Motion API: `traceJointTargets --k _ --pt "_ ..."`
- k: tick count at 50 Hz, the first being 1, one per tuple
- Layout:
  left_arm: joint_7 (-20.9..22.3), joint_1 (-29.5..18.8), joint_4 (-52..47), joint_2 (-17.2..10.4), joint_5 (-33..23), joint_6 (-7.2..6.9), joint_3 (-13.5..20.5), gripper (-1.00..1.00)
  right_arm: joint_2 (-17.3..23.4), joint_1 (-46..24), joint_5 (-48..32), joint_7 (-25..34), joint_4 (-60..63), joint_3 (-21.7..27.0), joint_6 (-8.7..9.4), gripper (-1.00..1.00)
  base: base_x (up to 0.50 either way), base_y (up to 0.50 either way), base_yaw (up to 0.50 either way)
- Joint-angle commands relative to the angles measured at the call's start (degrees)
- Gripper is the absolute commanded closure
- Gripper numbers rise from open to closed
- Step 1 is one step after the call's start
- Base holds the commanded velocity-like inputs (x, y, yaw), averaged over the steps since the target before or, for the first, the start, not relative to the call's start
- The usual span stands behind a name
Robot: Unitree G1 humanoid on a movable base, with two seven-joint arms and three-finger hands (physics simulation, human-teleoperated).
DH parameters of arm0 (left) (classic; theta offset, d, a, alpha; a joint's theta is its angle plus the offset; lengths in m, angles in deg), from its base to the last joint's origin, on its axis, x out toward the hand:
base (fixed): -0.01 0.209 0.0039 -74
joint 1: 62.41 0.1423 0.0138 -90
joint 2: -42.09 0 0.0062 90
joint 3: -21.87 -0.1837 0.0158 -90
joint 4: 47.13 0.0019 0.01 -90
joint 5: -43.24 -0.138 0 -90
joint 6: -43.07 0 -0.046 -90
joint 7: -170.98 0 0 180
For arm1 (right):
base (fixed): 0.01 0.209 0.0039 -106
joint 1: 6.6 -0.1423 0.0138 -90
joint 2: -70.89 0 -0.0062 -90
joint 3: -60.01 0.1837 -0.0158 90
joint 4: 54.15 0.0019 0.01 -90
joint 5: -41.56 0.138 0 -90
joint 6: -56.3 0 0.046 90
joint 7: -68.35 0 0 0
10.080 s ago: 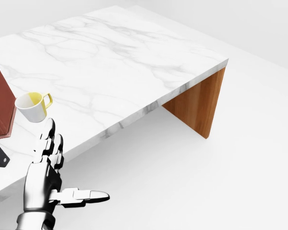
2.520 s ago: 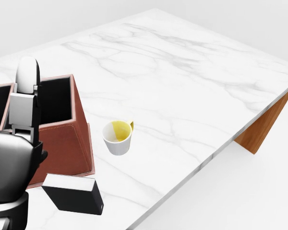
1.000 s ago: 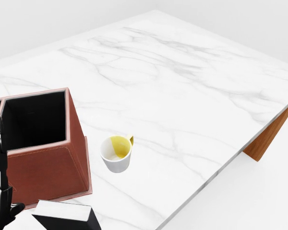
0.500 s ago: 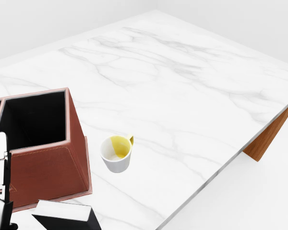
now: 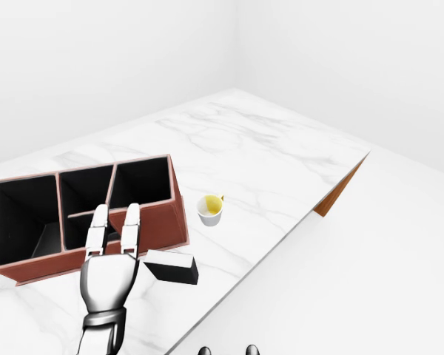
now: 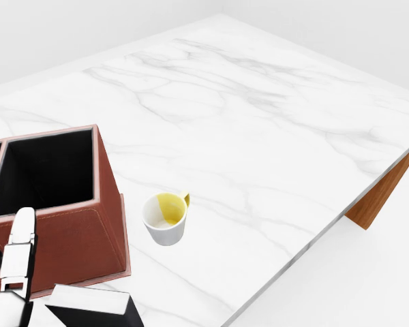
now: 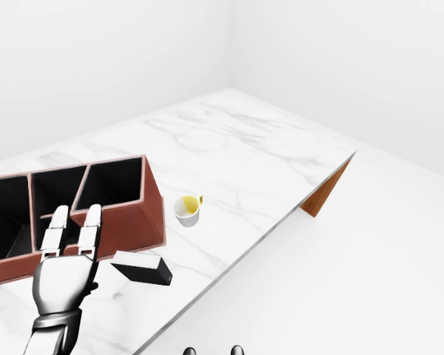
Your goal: Pick up the book and place it in the right compartment of the caddy.
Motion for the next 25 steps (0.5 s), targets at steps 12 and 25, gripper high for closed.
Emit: traceJointTargets --k 12,25 --pt "0.00 0.93 2.57 -1.97 -4.74 0.00 -5.00 -1.00 -0.01 0.02 -0.44 -0.08 0.08 -0.12 0.00 -1.00 0.00 0.00 0.00" --pt "0.00 0.65 2.61 -1.87 -5.45 0.00 -6.99 -1.00 -0.09 0.07 -0.43 -0.04 0.36 -0.01 0.00 -1.00 0.00 0.00 0.00"
